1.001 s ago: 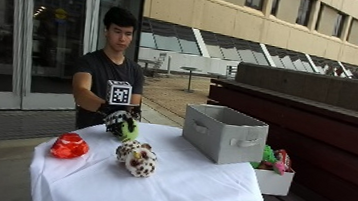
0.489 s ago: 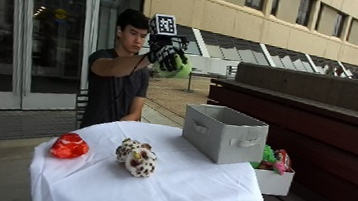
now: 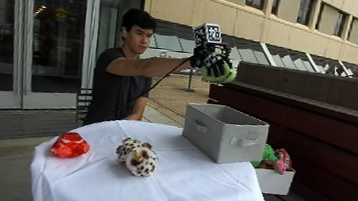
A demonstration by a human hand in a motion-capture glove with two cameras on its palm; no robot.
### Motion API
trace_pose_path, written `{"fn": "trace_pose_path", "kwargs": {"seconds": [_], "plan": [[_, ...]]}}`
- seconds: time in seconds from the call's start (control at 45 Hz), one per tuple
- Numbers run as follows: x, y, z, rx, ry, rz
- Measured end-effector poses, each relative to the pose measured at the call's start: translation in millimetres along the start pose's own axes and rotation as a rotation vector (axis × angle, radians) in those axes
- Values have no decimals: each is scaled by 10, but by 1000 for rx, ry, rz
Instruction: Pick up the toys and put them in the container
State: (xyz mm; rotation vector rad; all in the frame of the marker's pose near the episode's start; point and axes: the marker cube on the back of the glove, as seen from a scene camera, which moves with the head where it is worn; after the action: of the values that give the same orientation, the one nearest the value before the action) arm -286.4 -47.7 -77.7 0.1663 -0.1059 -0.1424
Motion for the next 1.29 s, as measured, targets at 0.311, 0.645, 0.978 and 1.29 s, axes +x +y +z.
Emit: {"fn": "trace_pose_path", "kwargs": {"seconds": [0.311,0.645,0.978,1.29], "plan": [[-225,-44,489,-95,-14,-27],[-55,-101,705,-197,-61,-105],[936,-107,392,-81,75,-63],[2312,-281,517,-79,128,74]]}}
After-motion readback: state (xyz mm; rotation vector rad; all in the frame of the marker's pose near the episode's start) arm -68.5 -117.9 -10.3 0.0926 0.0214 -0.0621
